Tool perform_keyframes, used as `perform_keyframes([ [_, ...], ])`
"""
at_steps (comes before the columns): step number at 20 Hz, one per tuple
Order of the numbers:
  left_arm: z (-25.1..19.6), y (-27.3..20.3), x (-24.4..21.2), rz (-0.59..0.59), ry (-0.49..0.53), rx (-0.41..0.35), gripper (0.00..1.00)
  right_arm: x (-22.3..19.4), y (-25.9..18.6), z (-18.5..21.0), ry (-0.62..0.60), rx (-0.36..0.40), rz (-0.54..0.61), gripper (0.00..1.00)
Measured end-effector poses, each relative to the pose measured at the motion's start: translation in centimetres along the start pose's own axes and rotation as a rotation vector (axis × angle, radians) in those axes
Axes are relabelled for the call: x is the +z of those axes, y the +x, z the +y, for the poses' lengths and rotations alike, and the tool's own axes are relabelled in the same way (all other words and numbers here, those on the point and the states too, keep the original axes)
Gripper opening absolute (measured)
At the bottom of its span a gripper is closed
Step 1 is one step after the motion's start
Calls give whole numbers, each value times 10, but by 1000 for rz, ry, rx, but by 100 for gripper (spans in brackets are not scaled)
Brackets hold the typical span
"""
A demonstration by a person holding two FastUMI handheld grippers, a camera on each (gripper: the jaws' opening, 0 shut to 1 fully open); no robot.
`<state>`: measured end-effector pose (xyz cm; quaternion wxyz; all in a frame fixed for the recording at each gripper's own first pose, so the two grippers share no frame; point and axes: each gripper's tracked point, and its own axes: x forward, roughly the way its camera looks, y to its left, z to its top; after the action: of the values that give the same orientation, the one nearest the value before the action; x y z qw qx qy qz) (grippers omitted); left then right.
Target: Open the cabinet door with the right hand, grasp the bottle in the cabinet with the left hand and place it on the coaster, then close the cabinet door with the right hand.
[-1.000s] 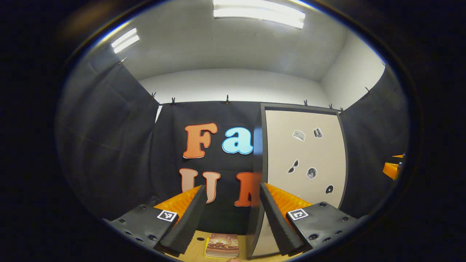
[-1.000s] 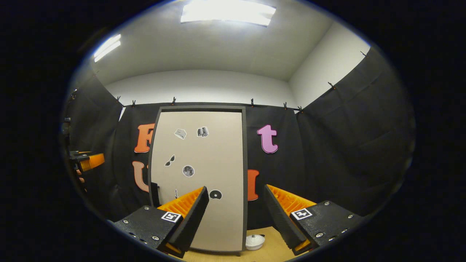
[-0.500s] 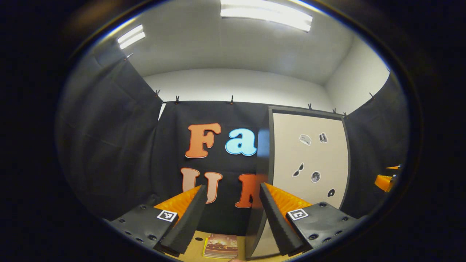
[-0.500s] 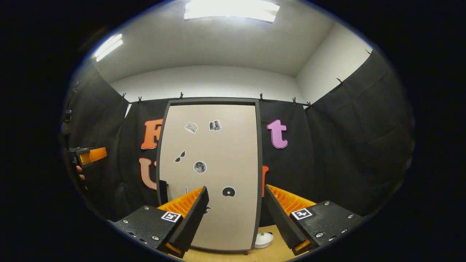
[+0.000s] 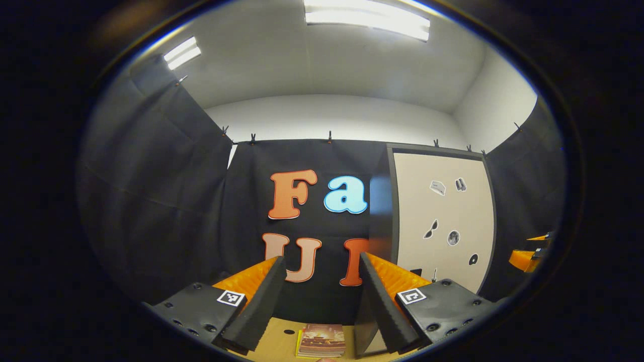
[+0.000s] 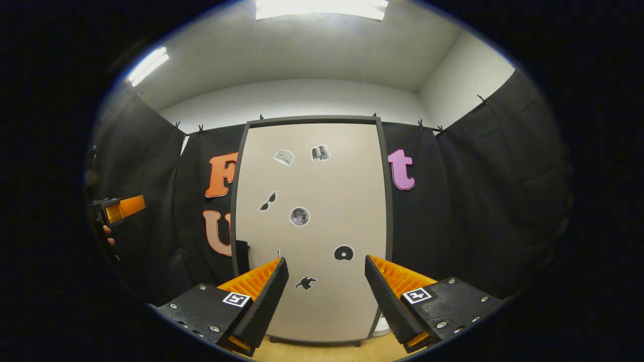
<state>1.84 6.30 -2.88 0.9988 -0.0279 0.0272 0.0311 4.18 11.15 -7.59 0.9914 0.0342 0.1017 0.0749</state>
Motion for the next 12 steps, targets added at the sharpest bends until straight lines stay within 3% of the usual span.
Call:
perform_keyframes([
  [12,116,-32,-21,18,55,160,94,-78,92,131,28,139,204,92],
])
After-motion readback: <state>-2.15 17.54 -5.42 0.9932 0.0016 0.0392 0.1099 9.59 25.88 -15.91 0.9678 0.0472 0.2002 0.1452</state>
